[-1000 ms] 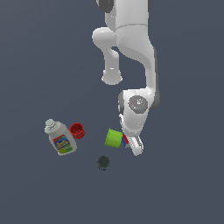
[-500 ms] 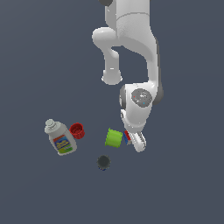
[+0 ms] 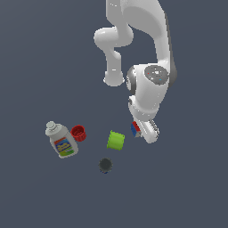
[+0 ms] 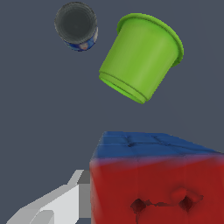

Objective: Pick up a designated object from a clutter of objects.

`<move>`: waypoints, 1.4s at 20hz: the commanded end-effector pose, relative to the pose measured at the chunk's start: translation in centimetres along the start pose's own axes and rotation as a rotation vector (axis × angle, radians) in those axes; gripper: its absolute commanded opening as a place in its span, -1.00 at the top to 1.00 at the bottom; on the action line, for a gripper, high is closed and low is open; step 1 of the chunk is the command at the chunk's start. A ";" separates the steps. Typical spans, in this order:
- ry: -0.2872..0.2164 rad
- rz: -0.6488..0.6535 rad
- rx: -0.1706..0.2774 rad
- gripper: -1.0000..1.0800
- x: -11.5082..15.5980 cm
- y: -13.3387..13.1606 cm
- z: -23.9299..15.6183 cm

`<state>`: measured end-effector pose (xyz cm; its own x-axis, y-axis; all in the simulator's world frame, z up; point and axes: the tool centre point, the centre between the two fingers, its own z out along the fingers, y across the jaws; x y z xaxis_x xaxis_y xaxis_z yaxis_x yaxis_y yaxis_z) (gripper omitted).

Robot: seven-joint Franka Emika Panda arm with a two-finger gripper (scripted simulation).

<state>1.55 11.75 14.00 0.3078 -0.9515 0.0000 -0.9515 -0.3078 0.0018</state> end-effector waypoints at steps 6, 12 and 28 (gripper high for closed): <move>0.001 0.000 0.002 1.00 -2.6 0.9 -8.7; 0.002 0.000 0.002 1.00 -4.6 1.6 -15.4; 0.001 0.000 0.002 1.00 -8.5 2.4 -28.1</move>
<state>-3.17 18.91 41.28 0.3083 -0.9513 0.0008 -0.9513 -0.3083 0.0006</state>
